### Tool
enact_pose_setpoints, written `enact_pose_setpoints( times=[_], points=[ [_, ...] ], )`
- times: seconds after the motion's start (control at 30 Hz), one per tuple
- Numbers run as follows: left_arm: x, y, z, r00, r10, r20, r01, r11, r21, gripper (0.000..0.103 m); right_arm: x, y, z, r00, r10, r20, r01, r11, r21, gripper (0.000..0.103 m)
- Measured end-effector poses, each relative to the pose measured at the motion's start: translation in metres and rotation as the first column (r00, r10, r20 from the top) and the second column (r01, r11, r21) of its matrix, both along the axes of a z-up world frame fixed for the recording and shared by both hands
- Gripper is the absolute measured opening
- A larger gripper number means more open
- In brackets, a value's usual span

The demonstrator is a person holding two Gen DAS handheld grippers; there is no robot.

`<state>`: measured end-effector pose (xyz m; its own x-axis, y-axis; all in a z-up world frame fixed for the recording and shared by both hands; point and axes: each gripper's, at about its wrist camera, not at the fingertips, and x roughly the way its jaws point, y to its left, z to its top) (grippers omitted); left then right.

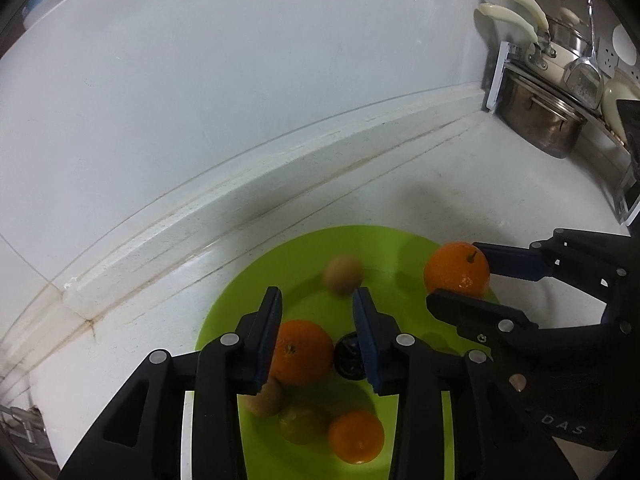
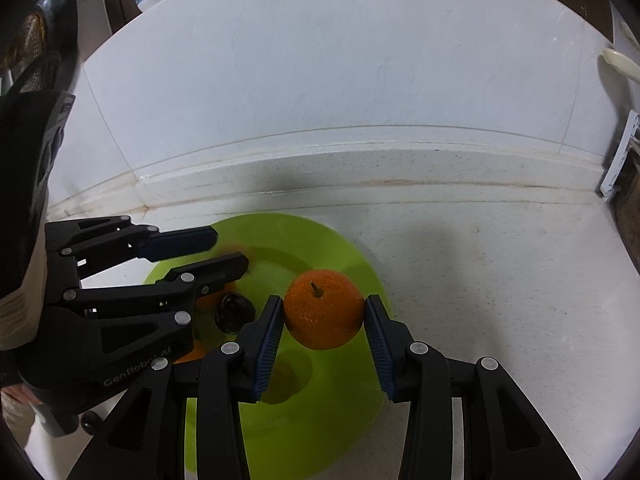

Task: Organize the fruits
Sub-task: 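Open the left tool over the plate while the right tool releases the mandarin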

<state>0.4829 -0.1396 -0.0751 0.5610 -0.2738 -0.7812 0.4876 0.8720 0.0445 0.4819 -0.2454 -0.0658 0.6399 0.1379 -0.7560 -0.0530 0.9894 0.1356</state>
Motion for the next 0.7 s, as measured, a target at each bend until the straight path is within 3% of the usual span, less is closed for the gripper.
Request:
enact_pose_setpoints(
  times=[0.17, 0.7],
  points=[
    [-0.006, 0.009, 0.006, 1.000, 0.028, 0.007, -0.029, 1.000, 0.006, 0.040, -0.001, 0.000, 0.004, 1.000, 0.000, 0.009, 0.000, 1.000, -0.004, 0.051],
    [-0.059, 0.033, 0.045, 0.991, 0.113, 0.071, -0.110, 0.993, -0.044, 0.046, -0.049, 0.007, 0.047, 0.994, -0.030, 0.105, 0.032, 0.999, -0.021, 0.051]
  ],
)
